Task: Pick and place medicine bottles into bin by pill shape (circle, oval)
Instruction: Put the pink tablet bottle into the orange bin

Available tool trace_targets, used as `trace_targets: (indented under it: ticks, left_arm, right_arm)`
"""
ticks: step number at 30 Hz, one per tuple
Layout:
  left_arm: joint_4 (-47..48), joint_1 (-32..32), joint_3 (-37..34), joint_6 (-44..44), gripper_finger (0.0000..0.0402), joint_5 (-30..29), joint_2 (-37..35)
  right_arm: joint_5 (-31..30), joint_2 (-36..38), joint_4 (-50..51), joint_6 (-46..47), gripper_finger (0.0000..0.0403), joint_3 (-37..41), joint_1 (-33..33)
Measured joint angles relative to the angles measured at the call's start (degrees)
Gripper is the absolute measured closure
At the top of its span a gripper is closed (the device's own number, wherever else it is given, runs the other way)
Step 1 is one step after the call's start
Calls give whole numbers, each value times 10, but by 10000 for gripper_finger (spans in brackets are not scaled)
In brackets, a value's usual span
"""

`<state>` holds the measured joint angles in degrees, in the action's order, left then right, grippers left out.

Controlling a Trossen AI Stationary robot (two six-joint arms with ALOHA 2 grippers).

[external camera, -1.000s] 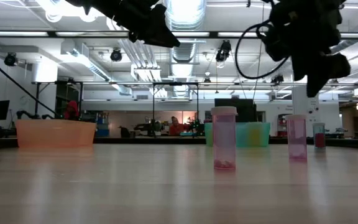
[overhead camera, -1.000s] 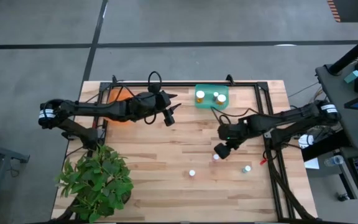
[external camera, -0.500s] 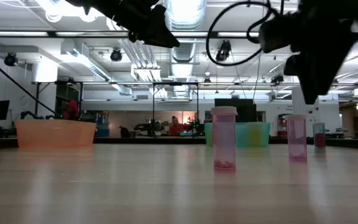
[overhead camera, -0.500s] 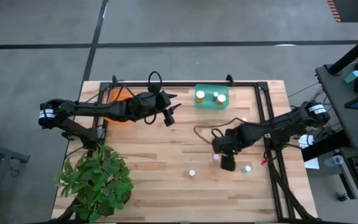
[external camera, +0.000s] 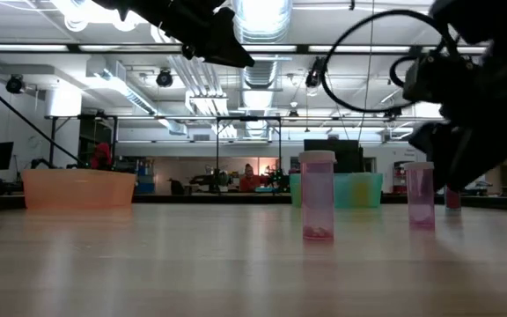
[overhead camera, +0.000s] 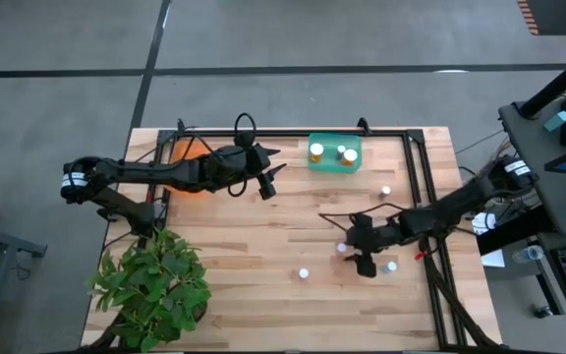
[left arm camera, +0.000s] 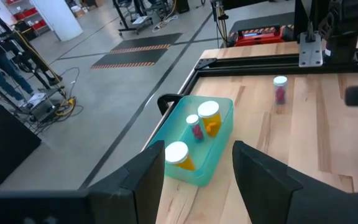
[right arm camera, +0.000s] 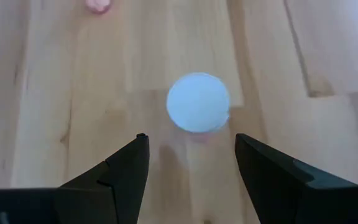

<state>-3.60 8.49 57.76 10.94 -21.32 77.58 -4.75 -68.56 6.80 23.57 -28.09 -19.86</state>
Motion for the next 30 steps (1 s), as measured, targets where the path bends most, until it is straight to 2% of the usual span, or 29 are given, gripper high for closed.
trace_targets:
  ticks: [4,7,30]
  left_arm:
    - [0,0,0,0,232,0,0]
    - [0,0,0,0,232,0,0]
    - [-3,0,0,0,232,0,0]
  right_arm:
    - [-18,-11,-142,0,177,54,0]
    - [-32,-19,-191,-2,180,72,0]
    - [-44,-18,-210,-2,282,86,0]
